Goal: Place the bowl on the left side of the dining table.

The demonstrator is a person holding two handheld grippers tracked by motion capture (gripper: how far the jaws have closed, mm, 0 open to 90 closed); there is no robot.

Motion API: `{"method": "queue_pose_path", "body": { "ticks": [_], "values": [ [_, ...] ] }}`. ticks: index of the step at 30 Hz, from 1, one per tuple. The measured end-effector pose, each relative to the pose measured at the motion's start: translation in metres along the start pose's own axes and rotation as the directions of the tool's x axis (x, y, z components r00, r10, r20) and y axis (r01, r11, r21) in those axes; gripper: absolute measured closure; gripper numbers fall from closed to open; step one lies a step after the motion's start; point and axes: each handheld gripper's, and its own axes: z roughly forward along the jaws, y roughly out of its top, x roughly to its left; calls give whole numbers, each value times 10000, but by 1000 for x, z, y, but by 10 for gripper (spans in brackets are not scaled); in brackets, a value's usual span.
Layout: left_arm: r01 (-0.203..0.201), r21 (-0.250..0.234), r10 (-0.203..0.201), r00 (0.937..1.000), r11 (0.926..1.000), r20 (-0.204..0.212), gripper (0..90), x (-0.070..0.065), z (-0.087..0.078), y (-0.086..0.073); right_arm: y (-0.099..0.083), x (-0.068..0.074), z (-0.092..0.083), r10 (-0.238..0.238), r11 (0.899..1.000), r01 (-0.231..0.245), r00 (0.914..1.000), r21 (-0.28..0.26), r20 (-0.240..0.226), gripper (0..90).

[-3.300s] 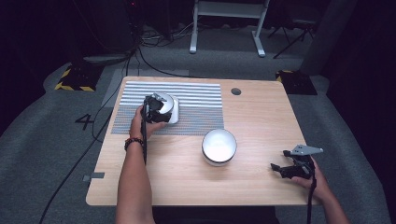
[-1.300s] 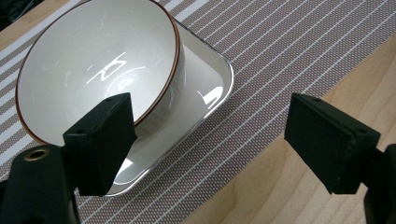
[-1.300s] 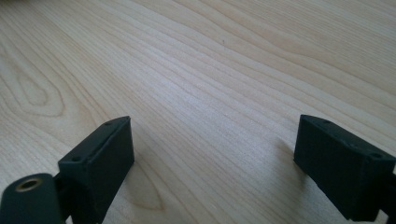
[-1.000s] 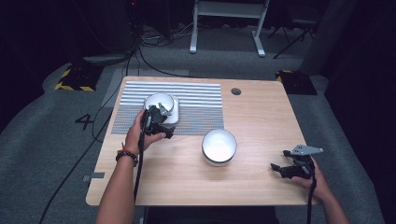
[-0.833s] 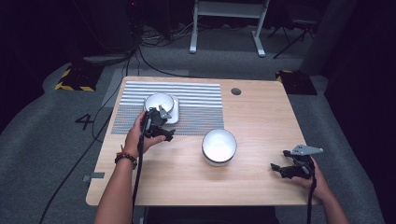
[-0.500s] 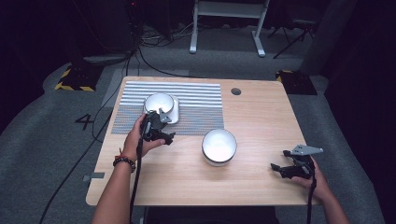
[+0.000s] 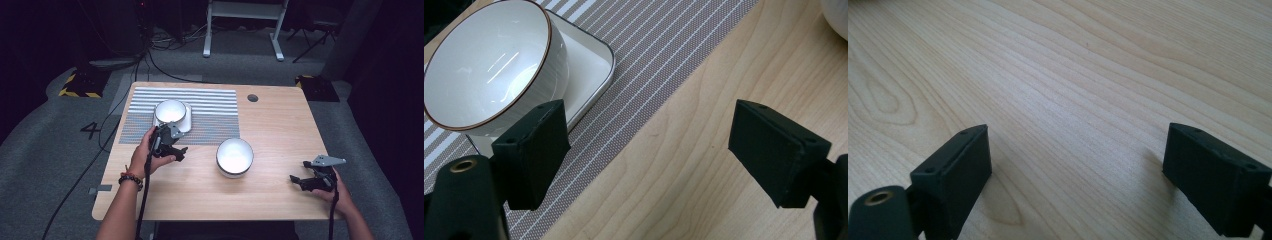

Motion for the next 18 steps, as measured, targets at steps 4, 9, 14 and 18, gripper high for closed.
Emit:
{"method": "queue_pose_path", "body": {
  "ticks": [4, 9, 14, 18],
  "values": [
    [-13, 18, 13, 10000, 10000, -9, 166, -3, -3, -5, 0, 0, 0, -10, 10000, 10, 10000, -2, 1, 121],
    [-58, 38, 58, 10000, 10000, -12, 165, -6, -7, -11, 0, 0, 0, -3, 10000, 3, 10000, -1, 1, 121],
    [-285, 238, 285, 9996, 9993, 30, 166, -8, -10, -18, 0, 0, 0, -1, 10000, 1, 10000, 1, 2, 121],
    [-311, 314, 313, 9995, 9990, -73, 166, -12, -12, -24, 0, 0, 0, -6, 10000, 6, 10000, -1, 2, 121]
  ]
}}
